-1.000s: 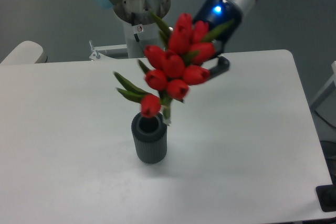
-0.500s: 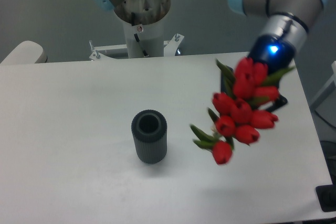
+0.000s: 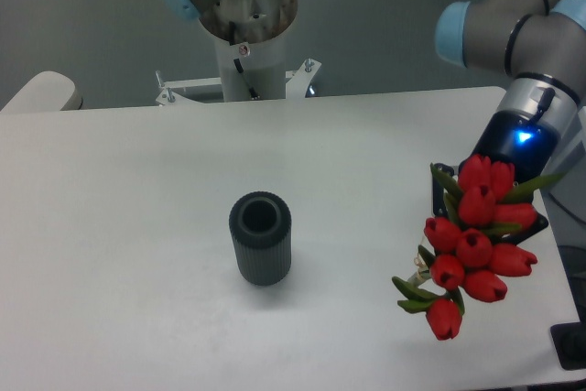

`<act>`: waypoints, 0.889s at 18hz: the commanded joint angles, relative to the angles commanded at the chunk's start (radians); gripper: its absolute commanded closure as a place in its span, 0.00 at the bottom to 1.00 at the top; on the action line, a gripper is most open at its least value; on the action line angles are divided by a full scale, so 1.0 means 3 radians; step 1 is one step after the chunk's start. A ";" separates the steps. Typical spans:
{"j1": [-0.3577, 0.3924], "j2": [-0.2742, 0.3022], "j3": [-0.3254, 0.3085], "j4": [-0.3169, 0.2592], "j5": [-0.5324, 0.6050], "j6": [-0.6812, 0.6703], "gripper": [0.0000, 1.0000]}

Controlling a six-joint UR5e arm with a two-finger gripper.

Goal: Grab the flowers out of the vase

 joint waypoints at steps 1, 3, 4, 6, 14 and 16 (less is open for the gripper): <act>-0.0005 0.0000 0.0000 -0.0005 0.0021 0.0000 0.68; -0.0005 0.0005 0.0000 -0.0005 0.0021 0.0000 0.68; -0.0005 0.0000 -0.0005 -0.0005 0.0021 0.0000 0.68; -0.0010 -0.0005 0.0005 -0.0005 0.0021 0.0000 0.68; -0.0005 -0.0010 -0.0015 -0.0005 0.0021 0.0005 0.68; -0.0010 0.0000 -0.0036 -0.0005 0.0021 0.0010 0.68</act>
